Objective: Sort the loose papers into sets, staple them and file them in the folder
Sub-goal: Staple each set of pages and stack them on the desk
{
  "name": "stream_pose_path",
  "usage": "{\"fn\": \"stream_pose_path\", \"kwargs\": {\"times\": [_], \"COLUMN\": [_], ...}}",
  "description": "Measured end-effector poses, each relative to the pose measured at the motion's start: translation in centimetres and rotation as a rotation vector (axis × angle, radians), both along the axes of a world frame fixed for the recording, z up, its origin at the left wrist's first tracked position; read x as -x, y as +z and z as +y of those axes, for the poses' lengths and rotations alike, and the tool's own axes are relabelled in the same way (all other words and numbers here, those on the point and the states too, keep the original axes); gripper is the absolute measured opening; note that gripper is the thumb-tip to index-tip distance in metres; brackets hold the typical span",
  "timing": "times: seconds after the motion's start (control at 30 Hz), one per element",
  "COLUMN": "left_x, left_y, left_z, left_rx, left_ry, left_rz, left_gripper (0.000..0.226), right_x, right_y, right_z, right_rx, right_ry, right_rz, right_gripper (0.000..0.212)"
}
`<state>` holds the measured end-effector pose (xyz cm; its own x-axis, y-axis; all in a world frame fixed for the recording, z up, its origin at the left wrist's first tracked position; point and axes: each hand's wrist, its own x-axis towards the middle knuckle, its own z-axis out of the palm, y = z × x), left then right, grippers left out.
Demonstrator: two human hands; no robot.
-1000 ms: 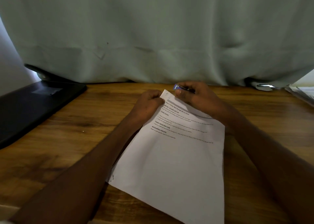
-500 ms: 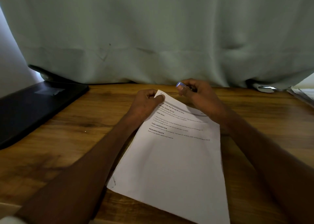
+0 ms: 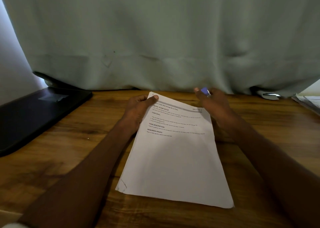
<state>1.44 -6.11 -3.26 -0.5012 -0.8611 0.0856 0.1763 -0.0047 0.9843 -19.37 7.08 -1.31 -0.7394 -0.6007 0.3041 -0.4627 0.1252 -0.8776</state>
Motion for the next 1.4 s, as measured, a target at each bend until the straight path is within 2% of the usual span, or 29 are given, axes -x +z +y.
{"fn": "stream_pose_path", "kwargs": {"times": [0.13, 0.2, 0.3, 0.37, 0.5, 0.63, 0.9, 1.1, 1.23, 1.4], "left_x": [-0.3, -0.4, -0.4, -0.4, -0.5, -0.5, -0.9, -1.5, -1.6, -1.7], "left_y": [0.2, 0.3, 0.5, 0.5, 0.5, 0.4, 0.2, 0.6, 0.7, 0.6], "left_z": [0.0, 0.1, 0.2, 0.1, 0.0, -0.4, -1.1, -0.9, -0.8, -1.0], "left_rx": [-0.033, -0.060, -0.074, -0.087, -0.119, -0.123, -0.145, -0.176, -0.176, -0.160], "left_ry": [-0.003, -0.012, -0.003, 0.007, 0.029, 0.047, 0.087, 0.085, 0.063, 0.069], "left_rz": [0.014, 0.041, 0.083, 0.105, 0.120, 0.128, 0.076, 0.096, 0.094, 0.090], "left_gripper": [0.017, 0.014, 0.009, 0.010, 0.015, 0.011, 0.012, 0.036, 0.041, 0.036], "right_x": [-0.4, -0.4, 0.0, 0.2, 0.6, 0.5, 0.1, -0.4, -0.1, 0.1], "right_y": [-0.3, -0.2, -0.2, -0.1, 0.0, 0.1, -0.1, -0.3, -0.3, -0.5], "right_z": [0.2, 0.4, 0.5, 0.8, 1.0, 0.7, 0.4, 0.4, 0.5, 0.5], "right_rx": [-0.045, -0.064, 0.021, 0.027, -0.169, -0.115, 0.075, 0.070, 0.064, 0.059], "right_ry": [0.134, 0.122, 0.101, 0.135, 0.135, 0.100, 0.153, 0.189, 0.193, 0.200], "right_rz": [-0.268, -0.280, -0.321, -0.395, -0.332, -0.464, -0.627, -0.615, -0.609, -0.615], "right_gripper": [0.040, 0.038, 0.029, 0.033, 0.044, 0.034, 0.033, 0.030, 0.030, 0.031]}}
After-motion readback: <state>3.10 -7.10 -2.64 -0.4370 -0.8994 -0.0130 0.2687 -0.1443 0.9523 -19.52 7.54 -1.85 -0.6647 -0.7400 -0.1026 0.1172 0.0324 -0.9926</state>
